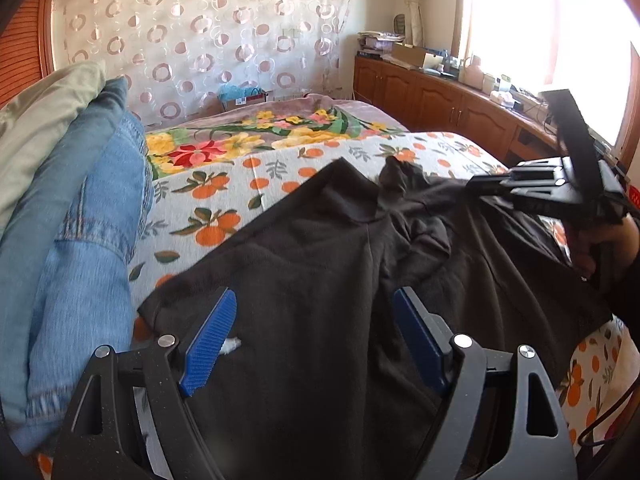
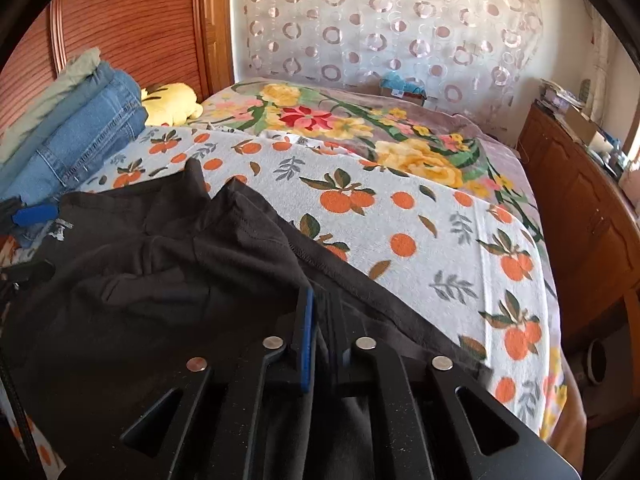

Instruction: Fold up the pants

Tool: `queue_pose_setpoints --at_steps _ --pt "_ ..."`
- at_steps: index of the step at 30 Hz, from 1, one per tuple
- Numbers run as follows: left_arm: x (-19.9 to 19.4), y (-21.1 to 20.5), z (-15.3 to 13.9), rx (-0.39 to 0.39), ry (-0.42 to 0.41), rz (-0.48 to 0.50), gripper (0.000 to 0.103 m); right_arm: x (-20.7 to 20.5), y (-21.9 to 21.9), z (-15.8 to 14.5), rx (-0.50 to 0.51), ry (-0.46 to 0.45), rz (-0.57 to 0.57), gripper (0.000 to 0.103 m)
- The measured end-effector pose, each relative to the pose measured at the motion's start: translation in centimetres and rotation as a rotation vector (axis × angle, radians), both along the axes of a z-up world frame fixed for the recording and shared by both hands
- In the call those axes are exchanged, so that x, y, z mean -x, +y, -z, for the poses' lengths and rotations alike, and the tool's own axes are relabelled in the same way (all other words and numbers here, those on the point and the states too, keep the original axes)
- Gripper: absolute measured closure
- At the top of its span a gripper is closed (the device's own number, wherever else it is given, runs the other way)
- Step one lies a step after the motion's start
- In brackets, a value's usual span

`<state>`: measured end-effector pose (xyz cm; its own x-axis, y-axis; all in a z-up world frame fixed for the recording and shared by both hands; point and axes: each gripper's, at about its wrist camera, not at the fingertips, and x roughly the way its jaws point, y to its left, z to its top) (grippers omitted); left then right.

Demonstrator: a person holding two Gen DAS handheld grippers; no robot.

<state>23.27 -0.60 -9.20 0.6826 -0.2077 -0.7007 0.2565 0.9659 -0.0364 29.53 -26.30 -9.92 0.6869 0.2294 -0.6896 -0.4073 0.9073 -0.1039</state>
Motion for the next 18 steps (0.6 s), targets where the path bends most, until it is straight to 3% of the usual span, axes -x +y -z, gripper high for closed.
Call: queue_pose_setpoints --at_steps 6,9,18 --pt "2.2 0.2 0.1 -0.015 0.012 -0.011 0.021 5.3 -3.0 -0.9 -0.040 0.009 0.033 0.070" --pt "3.8 0.3 -0.1 -0.022 0.009 -0.018 0.021 8.6 -4.6 -0.4 -0.051 0.021 0.065 0.064" --pt "8.7 2.1 0.5 -0.027 0.016 -0.056 0.021 18.1 -7.5 0.7 -0.102 0.033 0.181 0.060"
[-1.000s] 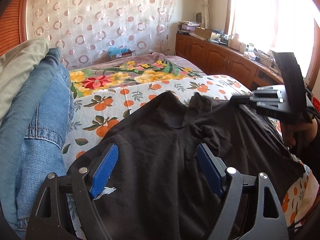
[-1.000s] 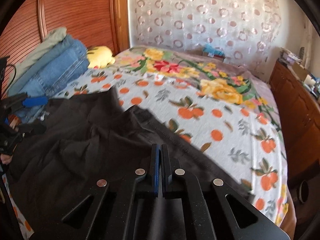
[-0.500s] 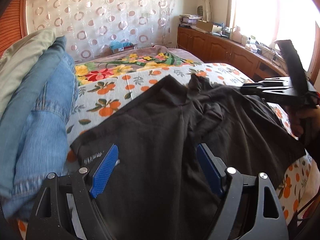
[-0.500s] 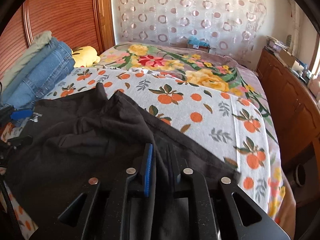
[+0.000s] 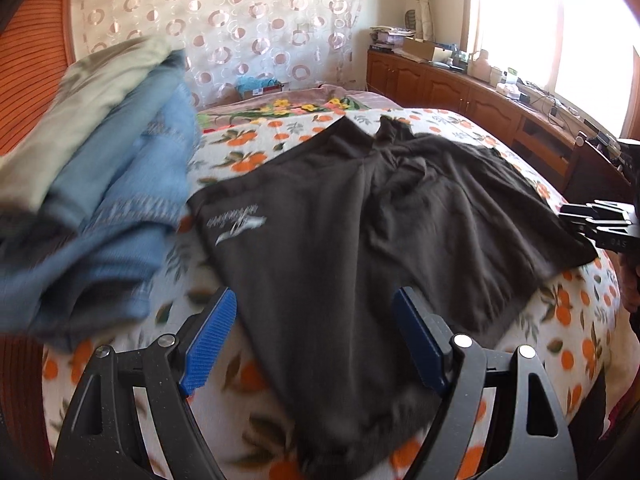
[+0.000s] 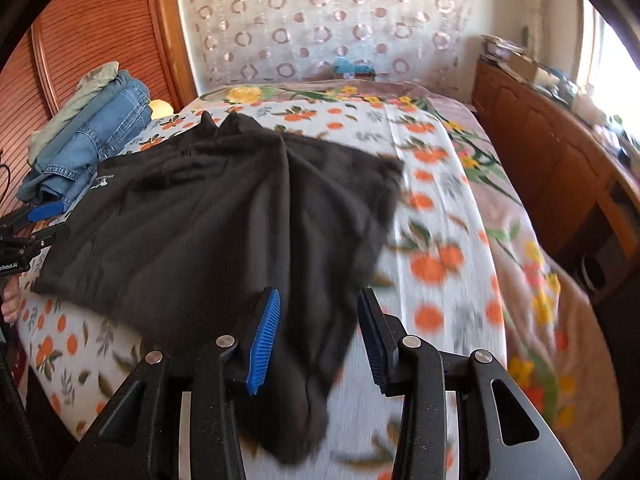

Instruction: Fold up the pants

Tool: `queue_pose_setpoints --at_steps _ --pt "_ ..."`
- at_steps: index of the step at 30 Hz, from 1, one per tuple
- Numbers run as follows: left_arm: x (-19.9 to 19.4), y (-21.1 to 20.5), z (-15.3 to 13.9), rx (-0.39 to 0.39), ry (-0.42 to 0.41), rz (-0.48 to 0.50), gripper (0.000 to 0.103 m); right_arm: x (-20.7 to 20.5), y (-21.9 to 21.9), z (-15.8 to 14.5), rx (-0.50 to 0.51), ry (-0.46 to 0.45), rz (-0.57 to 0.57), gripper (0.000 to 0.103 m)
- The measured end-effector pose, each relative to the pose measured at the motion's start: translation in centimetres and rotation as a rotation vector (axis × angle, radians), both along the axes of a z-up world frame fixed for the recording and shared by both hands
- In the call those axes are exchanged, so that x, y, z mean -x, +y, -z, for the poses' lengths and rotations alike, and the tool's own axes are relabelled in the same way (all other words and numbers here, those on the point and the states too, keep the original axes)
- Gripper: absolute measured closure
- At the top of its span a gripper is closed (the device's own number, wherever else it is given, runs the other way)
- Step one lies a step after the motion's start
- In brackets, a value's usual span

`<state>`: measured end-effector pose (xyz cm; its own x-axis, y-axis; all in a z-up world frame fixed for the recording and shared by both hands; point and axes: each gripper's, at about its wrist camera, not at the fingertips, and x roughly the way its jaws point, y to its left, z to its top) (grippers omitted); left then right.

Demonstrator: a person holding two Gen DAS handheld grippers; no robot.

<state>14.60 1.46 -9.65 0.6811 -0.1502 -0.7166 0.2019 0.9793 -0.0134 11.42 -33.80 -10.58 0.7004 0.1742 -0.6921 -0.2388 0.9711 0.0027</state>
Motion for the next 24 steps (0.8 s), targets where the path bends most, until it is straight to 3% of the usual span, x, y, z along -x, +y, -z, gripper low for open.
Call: queue_pose_setpoints --at_steps 10,19,24 --pt "5.1 1.5 1.1 -0.009 0.014 -0.056 0.021 5.1 -1.0 -0.5 -0.032 -0.021 0.064 0.060" --pt "6.3 1.8 1.5 0.007 0.017 -0.064 0.022 6.4 -2.2 0.0 -0.083 -0.007 0.076 0.060" --pt "6.4 2.5 1.3 0.047 0.011 -0.073 0.041 5.9 -1.7 0.1 -0.088 -0.002 0.059 0.060"
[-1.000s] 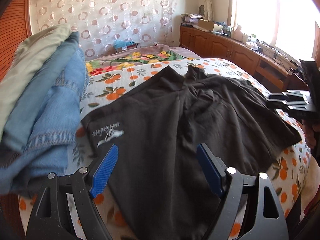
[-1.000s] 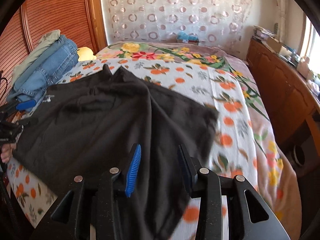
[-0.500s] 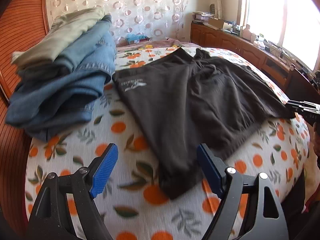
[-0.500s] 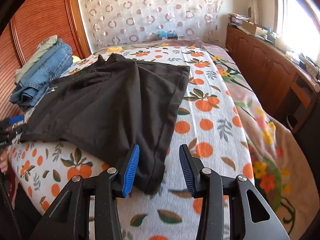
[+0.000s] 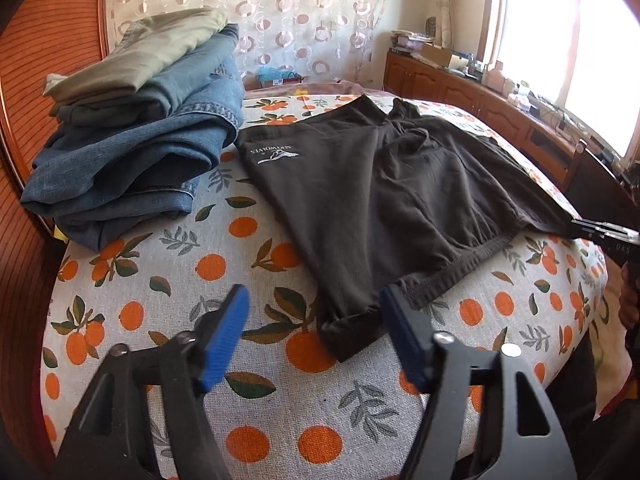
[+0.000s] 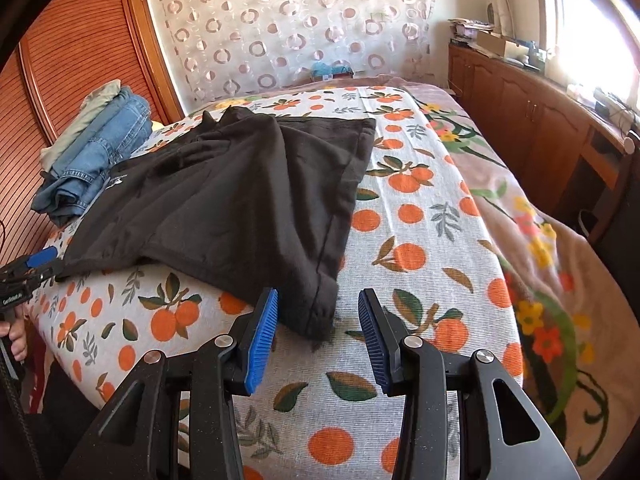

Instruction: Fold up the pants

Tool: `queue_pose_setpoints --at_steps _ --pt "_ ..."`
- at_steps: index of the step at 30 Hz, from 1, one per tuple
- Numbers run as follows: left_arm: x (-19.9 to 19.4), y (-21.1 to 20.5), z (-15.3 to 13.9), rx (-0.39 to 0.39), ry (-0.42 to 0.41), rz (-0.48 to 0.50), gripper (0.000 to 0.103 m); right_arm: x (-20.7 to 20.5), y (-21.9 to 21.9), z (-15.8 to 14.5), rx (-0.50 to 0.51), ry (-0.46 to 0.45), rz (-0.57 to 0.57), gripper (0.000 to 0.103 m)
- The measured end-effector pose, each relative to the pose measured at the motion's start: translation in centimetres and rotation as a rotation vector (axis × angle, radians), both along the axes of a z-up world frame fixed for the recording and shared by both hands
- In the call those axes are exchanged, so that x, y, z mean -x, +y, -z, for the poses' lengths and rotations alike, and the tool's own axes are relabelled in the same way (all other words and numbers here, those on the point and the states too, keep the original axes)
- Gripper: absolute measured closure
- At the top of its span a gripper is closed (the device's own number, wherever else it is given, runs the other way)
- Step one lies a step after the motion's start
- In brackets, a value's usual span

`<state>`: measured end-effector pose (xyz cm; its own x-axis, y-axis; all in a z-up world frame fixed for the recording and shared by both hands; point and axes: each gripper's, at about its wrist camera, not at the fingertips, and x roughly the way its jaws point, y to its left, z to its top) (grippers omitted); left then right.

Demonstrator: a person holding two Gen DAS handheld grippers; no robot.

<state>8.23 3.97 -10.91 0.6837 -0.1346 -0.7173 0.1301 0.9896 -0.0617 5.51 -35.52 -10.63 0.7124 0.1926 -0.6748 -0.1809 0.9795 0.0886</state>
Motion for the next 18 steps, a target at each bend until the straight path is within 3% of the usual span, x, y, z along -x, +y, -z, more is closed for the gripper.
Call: queue_pose_setpoints --at_steps 11,15,18 --pt "0.3 -0.7 0.8 0.038 0.032 0.055 0.063 -0.4 1.6 0.2 0.067 -0.001 -0.051 0.060" --pt "0.4 -1.3 0.8 0.058 0.044 0.098 0.078 -0.6 1.5 0.0 0.085 0.006 -0.050 0.076" --pt "0.4 -1.1 0.6 0.065 0.049 0.094 0.095 -0.6 1.2 -0.3 0.069 0.001 -0.055 0.091"
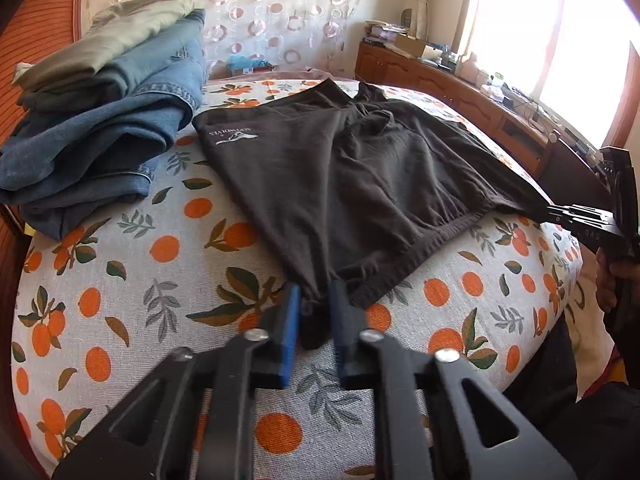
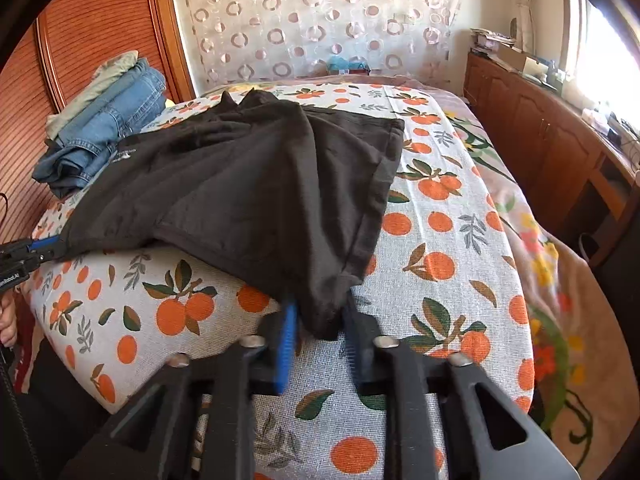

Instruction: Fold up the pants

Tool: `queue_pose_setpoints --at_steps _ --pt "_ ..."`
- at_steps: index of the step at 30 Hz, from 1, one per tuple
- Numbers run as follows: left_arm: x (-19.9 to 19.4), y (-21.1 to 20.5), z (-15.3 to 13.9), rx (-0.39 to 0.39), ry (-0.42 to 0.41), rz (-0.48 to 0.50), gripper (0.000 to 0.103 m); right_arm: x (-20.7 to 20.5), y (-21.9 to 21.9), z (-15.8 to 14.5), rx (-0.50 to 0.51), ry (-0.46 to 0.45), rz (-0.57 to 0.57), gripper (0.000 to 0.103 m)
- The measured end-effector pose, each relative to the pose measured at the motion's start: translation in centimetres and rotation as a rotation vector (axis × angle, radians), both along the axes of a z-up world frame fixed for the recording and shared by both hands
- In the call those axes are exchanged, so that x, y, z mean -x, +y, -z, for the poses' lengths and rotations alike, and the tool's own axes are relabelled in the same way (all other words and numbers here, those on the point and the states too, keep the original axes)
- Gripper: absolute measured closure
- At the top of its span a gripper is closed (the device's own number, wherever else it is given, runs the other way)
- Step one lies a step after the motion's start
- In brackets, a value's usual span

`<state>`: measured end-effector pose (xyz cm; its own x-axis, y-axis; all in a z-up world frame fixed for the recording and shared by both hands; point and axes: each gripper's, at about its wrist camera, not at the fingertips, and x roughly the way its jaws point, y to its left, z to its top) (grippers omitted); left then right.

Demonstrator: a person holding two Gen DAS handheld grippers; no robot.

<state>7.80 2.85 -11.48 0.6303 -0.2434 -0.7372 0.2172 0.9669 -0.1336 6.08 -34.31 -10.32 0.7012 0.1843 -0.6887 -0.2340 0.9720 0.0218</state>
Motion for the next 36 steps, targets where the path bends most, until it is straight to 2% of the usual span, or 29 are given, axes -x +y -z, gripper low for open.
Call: queue_pose_setpoints --at_steps 6,13,19,24,27,34,36 --pt "1.2 0.8 -2.2 0.058 -0.025 -0.005 0.097 1.0 -0.9 -1.5 -0.046 -0.017 -0.003 0.093" --pt "3.2 0.9 -5.3 0.075 -0.060 0.013 0.097 4.2 -2.0 -3.7 -0.055 -0.052 -0.011 0.093" --pt "4.8 0.5 -4.5 0.076 -0.023 0.036 0.097 6.4 -3.3 -3.6 -0.069 -0.043 -0.012 0.093" --pt "4.4 0.6 -3.2 0.075 0.005 0.019 0.096 5.2 -3.1 -2.8 -0.060 -0.017 0.001 0.093" --pt "3.7 1.5 -3.1 0.061 0.001 -0.017 0.091 4.8 -2.9 -2.8 -0.042 -0.014 0.007 0.093" --pt "0.1 4.1 -2.9 0.011 -0.042 -0.094 0.063 4.4 -2.9 -2.2 -0.038 -0.001 0.018 0.093" --pt "-1.3 4.5 -2.9 0.011 -0.044 -0.095 0.062 4.3 -2.8 -1.9 -0.035 0.004 0.021 0.093"
